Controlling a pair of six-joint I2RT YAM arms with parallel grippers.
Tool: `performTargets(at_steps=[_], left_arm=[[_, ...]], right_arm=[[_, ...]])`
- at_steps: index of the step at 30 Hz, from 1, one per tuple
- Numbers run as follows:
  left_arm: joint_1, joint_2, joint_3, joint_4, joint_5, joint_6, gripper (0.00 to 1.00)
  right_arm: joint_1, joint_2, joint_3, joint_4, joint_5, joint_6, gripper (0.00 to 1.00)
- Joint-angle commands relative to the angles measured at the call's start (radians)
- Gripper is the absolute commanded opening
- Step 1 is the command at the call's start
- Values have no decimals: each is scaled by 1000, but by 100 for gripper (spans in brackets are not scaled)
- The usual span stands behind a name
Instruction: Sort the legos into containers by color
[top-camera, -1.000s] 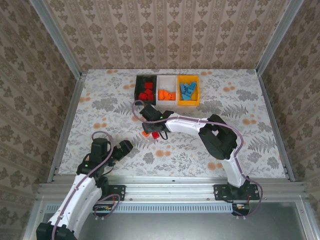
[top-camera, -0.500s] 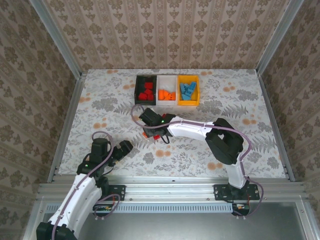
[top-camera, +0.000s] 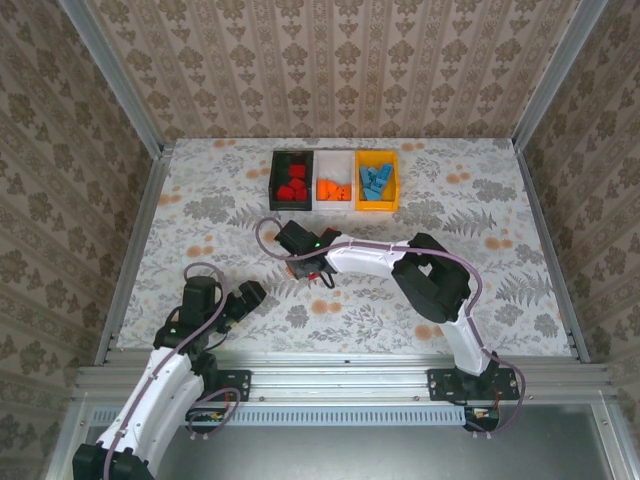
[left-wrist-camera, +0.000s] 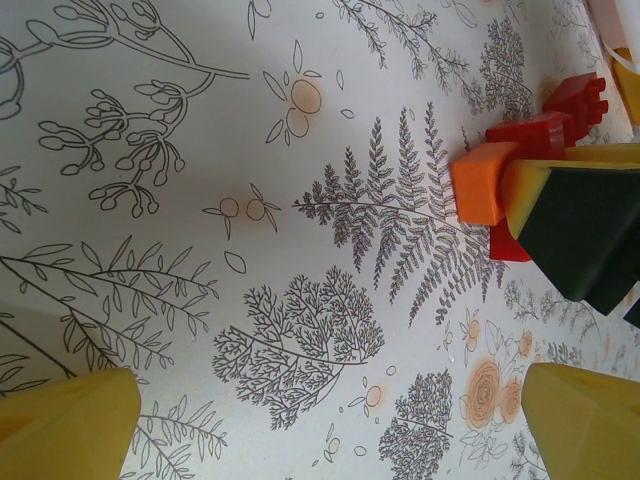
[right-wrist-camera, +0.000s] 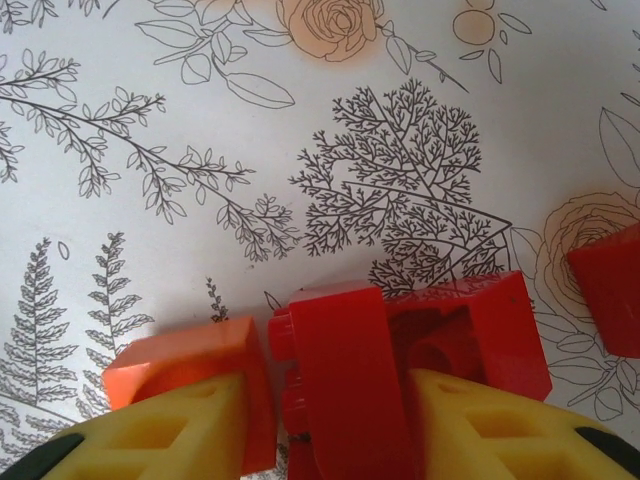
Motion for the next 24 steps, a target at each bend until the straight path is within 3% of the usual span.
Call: performTargets(at_steps=[1,10,19,24], left_arm=[[-5,4,19,-14,-12,10,100],[-5,61,30,19,-9,21,100],[-4,74,36,27,-9,23,100],[-7,74,29,51,17,4,100]], right_arm=[[-12,12,15,4,14,-16,44],[-31,-13,-9,37,-34,-5,26],[-46,-164,-63,87,-39,13,25],[-137,-156,2,118,-3,47,25]])
